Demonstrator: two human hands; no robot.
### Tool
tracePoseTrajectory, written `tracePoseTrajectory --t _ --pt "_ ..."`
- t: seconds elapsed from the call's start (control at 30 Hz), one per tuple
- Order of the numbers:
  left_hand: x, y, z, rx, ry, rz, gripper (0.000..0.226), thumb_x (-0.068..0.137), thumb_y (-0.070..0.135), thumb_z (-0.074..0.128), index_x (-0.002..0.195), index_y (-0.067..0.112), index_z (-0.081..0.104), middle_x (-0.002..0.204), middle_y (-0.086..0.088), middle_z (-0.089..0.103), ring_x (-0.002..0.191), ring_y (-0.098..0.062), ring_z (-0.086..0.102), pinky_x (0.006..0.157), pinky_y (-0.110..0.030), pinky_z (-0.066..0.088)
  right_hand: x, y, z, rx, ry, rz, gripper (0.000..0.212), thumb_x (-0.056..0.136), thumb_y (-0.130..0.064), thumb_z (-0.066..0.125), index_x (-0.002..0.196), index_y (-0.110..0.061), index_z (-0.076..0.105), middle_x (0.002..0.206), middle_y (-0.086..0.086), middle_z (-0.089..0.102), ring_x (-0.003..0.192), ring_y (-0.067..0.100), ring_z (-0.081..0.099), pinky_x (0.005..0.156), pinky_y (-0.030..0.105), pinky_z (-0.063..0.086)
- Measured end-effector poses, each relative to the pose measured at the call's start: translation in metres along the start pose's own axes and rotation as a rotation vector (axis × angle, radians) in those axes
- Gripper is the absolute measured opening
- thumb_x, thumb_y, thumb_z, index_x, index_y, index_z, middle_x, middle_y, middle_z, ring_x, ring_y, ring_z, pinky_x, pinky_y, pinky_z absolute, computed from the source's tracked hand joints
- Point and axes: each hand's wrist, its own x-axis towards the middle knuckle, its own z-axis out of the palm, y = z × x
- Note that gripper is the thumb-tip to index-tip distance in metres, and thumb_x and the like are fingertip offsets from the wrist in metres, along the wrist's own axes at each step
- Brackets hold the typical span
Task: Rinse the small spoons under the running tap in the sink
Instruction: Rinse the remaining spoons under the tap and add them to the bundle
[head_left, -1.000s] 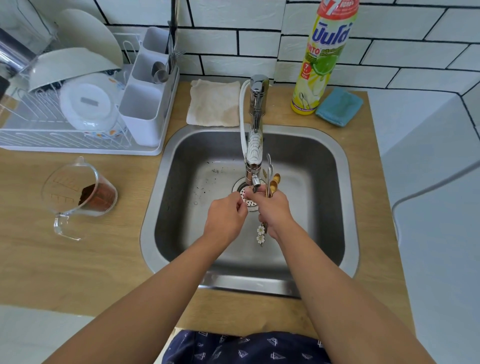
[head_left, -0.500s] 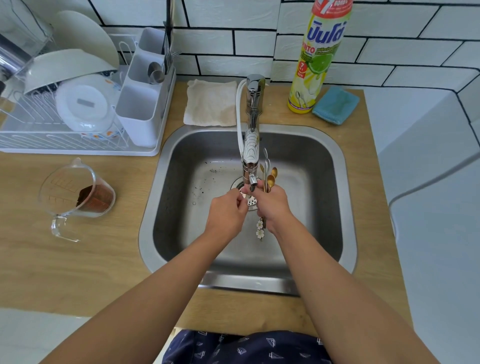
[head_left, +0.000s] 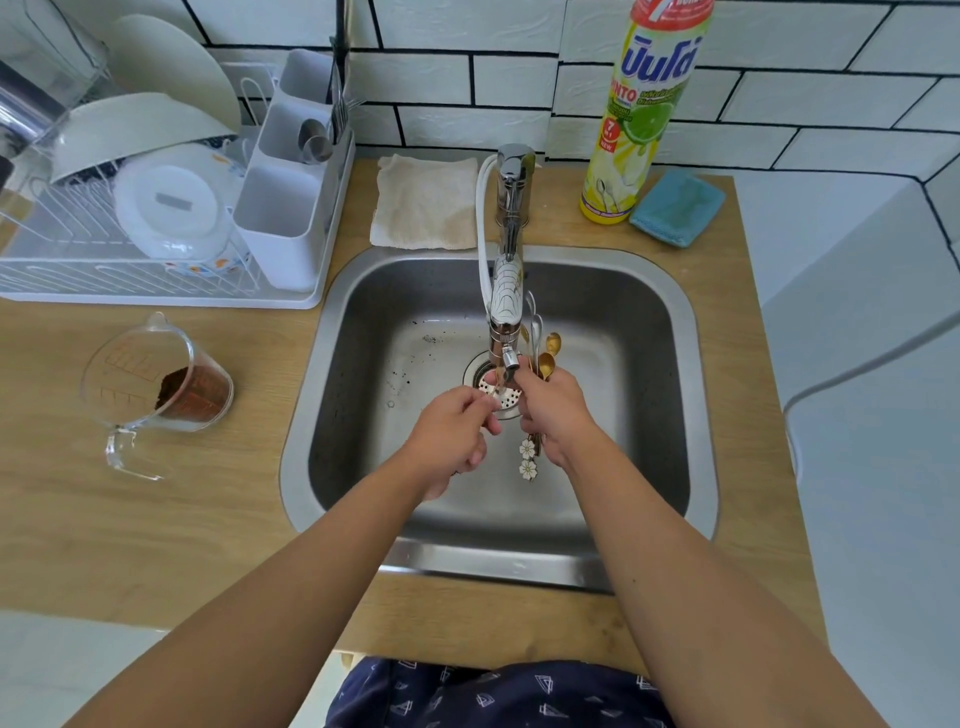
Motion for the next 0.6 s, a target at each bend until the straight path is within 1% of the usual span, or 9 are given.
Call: tracePoseTrajectory --t 0.07,0.13,0.2,0.27,0.3,0.37,0.43,0.5,0.6 --pt "-0.002 0.004 -0.008 -0.413 -0.159 -0.151 0.017 0.104 0.013 0.048 0.096 0.006 0.061 0.075 -0.003 0.058 0.034 -0.004 0.032 0.028 -0.015 0.022 0.0 0.002 -0.002 0.098 -0.102 0.017 0.025 0.102 -0.034 0.063 0.11 -0.013 0.074 0.088 0.008 0.058 0.043 0.005 0.026 0.037 0.019 0.026" --pt "-0.002 0.005 -0.015 -0.543 -0.258 -0.24 0.02 0.104 0.017 0.051 0.092 0.007 0.063 0.073 -0.002 0.057 0.034 -0.002 0.032 0.027 -0.013 0.022 0.0 0.003 -0.005 0.139 -0.166 0.019 0.024 0.1 -0.034 0.067 0.106 -0.012 0.072 0.073 0.001 0.054 0.043 0.004 0.025 0.037 0.018 0.025" --pt "-0.002 0.001 -0.018 -0.323 -0.265 -0.21 0.025 0.105 0.026 0.05 0.091 0.01 0.063 0.069 0.0 0.057 0.037 -0.006 0.037 0.031 -0.016 0.026 0.0 0.002 -0.006 0.134 -0.113 0.019 0.02 0.096 -0.034 0.072 0.099 -0.014 0.072 0.06 -0.006 0.044 0.043 0.005 0.025 0.037 0.019 0.025" --pt "-0.004 -0.004 -0.019 0.017 -0.228 -0.12 0.03 0.106 0.035 0.046 0.09 0.014 0.06 0.063 0.003 0.053 0.041 -0.009 0.038 0.036 -0.019 0.027 0.002 0.0 -0.007 0.143 -0.014 0.03 0.022 0.093 -0.035 0.076 0.101 -0.015 0.074 0.057 -0.008 0.047 0.043 0.004 0.026 0.038 0.019 0.024" --pt "-0.005 -0.007 -0.02 0.115 -0.21 -0.09 0.032 0.106 0.038 0.044 0.089 0.014 0.059 0.061 0.004 0.049 0.041 -0.01 0.035 0.038 -0.02 0.025 0.002 -0.001 -0.007 0.142 0.021 0.031 0.023 0.092 -0.035 0.076 0.102 -0.014 0.076 0.059 -0.006 0.051 0.043 0.004 0.027 0.038 0.019 0.025" --pt "-0.004 -0.011 -0.02 0.157 -0.157 -0.067 0.035 0.106 0.04 0.043 0.087 0.015 0.058 0.057 0.004 0.043 0.042 -0.01 0.028 0.039 -0.02 0.021 0.001 -0.002 -0.006 0.128 0.04 0.031 0.016 0.095 -0.031 0.073 0.099 -0.016 0.077 0.059 -0.006 0.054 0.042 0.004 0.027 0.037 0.019 0.025" --pt "-0.004 -0.011 -0.018 0.158 -0.107 -0.046 0.036 0.106 0.039 0.041 0.084 0.015 0.057 0.056 0.003 0.041 0.041 -0.01 0.026 0.038 -0.019 0.02 -0.004 -0.002 -0.003 0.102 -0.014 0.009 0.006 0.097 -0.021 0.071 0.096 -0.02 0.077 0.053 -0.012 0.048 0.042 0.004 0.027 0.038 0.018 0.025" --pt "-0.004 -0.011 -0.017 0.136 -0.106 -0.043 0.036 0.107 0.039 0.041 0.082 0.016 0.055 0.055 0.003 0.042 0.04 -0.009 0.026 0.037 -0.018 0.02 -0.009 -0.002 0.003 0.03 -0.045 -0.03 0.01 0.093 -0.018 0.076 0.086 -0.025 0.076 0.052 -0.015 0.046 0.044 0.005 0.029 0.04 0.019 0.027" --pt "-0.007 -0.012 -0.024 0.101 -0.162 -0.051 0.037 0.106 0.039 0.042 0.081 0.016 0.055 0.054 0.003 0.042 0.04 -0.01 0.025 0.038 -0.017 0.019 -0.011 -0.005 0.008 0.029 0.016 -0.036 0.006 0.092 -0.024 0.073 0.088 -0.021 0.077 0.06 -0.011 0.067 0.044 0.006 0.03 0.04 0.02 0.027"
